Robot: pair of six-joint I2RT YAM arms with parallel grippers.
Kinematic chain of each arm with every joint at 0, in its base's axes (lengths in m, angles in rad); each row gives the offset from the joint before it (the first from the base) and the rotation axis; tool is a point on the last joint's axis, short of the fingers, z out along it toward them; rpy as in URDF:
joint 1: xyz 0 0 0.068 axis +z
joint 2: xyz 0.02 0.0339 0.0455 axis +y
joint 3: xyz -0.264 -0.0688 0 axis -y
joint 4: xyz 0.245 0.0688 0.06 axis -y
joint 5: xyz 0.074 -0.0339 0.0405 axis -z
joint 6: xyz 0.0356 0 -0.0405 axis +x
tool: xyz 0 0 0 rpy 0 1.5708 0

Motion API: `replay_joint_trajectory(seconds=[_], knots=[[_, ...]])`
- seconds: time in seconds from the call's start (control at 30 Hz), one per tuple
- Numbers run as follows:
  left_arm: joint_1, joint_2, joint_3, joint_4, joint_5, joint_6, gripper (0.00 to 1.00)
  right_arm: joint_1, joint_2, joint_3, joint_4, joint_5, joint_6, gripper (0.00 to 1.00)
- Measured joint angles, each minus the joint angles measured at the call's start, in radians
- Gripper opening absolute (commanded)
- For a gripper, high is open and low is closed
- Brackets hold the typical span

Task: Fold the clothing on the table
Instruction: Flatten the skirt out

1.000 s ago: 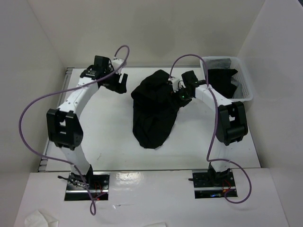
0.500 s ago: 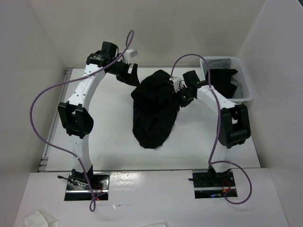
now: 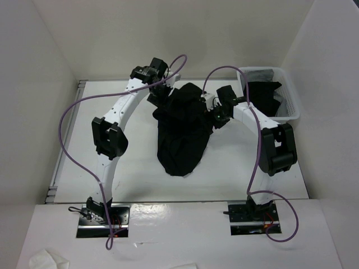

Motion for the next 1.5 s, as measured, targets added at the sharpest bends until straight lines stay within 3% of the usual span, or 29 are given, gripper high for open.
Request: replay_joint_trajectory(seconds=[0.3,0.67,0.8,0.87,0.9,1.03,1.23,1.5], knots=[[-0.03,0.0,0.003,0.012,-0.201,-0.034,0.75,0.0,-0.008,-0.008,0.0,0.0,0.0,0.93],[-0.048,0.024,-0.052,0.017,-0.151,-0.035,0.73,0.0,-0.009,-0.009,0.0,0.0,0.0,0.93],[-0.068,0.047,-0.105,0.014,-0.133,-0.035,0.63,0.0,-0.01,-0.009,0.0,0.0,0.0,0.93],[-0.079,0.057,-0.121,0.011,-0.127,-0.035,0.53,0.0,-0.012,-0.009,0.001,0.0,0.0,0.93],[-0.083,0.061,-0.124,0.008,-0.125,-0.034,0.37,0.0,-0.013,-0.009,0.0,0.0,0.0,0.93],[-0.094,0.062,-0.128,0.009,-0.117,-0.036,0.13,0.0,-0.021,-0.009,0.0,0.0,0.0,0.93],[-0.094,0.061,-0.128,0.008,-0.116,-0.033,0.0,0.0,-0.039,-0.009,0.002,0.0,0.0,0.93],[-0.058,0.021,-0.127,-0.003,-0.049,-0.024,0.0,0.0,-0.042,-0.024,0.027,-0.001,0.006,0.96]])
